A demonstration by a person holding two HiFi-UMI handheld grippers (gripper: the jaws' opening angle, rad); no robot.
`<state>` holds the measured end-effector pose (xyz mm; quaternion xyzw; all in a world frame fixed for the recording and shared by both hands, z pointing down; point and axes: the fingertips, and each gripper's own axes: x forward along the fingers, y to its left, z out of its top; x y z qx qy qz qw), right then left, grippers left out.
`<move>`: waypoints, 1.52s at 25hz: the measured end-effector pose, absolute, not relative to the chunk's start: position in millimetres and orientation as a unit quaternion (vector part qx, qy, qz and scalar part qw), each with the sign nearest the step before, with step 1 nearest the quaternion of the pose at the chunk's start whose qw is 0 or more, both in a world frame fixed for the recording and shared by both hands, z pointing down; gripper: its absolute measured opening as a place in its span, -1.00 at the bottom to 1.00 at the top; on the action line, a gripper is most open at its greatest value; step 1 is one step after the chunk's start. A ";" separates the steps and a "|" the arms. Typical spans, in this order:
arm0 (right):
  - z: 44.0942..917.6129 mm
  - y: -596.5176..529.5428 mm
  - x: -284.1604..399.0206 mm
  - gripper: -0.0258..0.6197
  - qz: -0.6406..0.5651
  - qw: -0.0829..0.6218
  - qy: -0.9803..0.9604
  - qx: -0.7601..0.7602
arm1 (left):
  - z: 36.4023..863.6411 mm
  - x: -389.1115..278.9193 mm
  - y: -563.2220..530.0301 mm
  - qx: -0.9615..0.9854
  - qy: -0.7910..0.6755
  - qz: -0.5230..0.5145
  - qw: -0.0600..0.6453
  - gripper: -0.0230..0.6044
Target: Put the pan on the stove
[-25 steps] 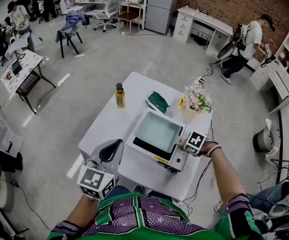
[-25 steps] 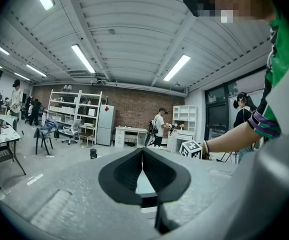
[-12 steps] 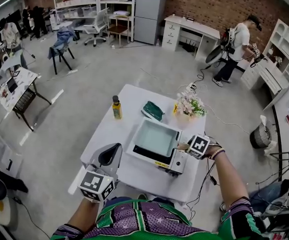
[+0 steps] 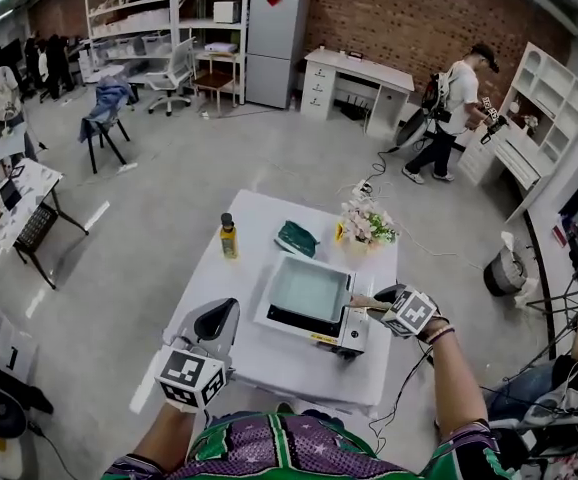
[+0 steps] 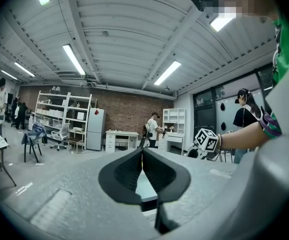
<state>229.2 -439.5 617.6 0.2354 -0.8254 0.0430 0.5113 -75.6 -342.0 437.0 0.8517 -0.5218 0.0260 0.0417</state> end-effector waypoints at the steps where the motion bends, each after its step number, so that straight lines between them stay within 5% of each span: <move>1: 616.7 -435.3 228.2 -0.46 0.049 0.505 -0.827 0.241 | 435.6 -76.6 -341.8 0.854 -0.518 0.026 0.040 -0.87; 20: 542.6 -345.3 144.5 -0.54 0.135 0.234 -0.882 0.387 | 432.5 -123.4 -303.4 0.871 -0.487 0.030 0.054 -0.87; 38: 501.1 -264.1 107.5 -0.59 0.088 0.168 -0.804 0.564 | 435.9 -160.4 -265.9 0.898 -0.437 0.028 0.043 -0.87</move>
